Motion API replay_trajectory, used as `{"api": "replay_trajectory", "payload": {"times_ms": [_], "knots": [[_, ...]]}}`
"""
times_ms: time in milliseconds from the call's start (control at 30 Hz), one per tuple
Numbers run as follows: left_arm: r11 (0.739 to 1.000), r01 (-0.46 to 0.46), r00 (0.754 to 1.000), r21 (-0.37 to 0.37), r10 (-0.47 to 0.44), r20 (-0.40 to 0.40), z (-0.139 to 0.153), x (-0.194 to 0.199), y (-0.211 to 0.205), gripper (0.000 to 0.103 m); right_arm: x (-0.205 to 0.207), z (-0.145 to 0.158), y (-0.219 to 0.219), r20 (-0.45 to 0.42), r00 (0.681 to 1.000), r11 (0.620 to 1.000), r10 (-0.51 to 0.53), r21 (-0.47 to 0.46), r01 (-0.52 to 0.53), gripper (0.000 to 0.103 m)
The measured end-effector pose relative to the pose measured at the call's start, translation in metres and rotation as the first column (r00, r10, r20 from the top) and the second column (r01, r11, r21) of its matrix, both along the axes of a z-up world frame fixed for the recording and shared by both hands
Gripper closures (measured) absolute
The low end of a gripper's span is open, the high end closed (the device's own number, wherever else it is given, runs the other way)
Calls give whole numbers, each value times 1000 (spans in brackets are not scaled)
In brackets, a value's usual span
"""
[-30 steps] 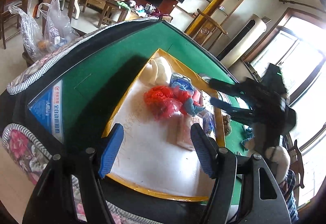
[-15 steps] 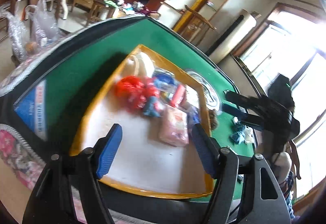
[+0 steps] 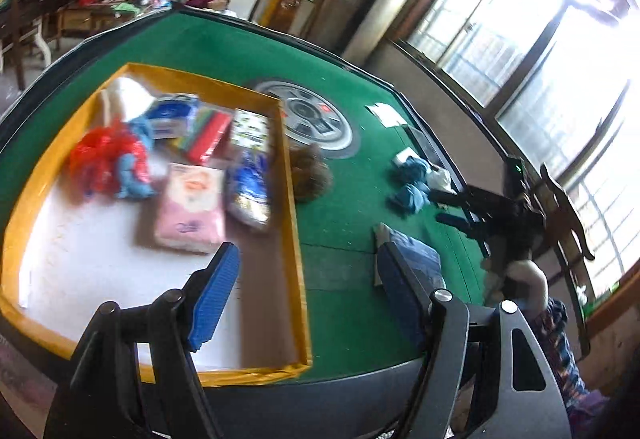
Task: Organize soft objects
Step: 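Grasp the blue-white packet with the left tool while the right tool grasps the blue towel roll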
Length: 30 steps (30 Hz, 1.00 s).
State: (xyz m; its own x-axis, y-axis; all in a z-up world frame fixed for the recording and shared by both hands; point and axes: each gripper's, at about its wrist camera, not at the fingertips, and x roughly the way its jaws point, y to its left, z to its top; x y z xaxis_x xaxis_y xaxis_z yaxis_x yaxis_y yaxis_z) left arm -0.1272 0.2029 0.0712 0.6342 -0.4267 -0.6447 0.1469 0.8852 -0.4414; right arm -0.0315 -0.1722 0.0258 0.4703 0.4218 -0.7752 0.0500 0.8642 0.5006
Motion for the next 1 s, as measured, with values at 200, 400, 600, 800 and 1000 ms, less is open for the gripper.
{"api": "replay_trajectory", "payload": {"times_ms": [200,400,600,800,1000], "knots": [[990,93,994,105,-98,47,15,-8,-38,32,30,-10,22,6,1000,999,-29,-22,29,39],[960,190,979,207,-201,31,14,5,-80,32,38,-7,30,26,1000,983,14,-186,-9,67],[852,378,918,363,-396,-27,-4,21,-144,32,2,-6,-6,16,998,985,61,-165,-58,77],[661,577,761,480,-648,-24,-14,37,-208,32,-31,-11,-43,35,996,992,81,-104,-77,79],[492,644,676,585,-724,-136,-41,61,-246,30,-36,-17,-59,104,992,997,77,16,-79,76]]}}
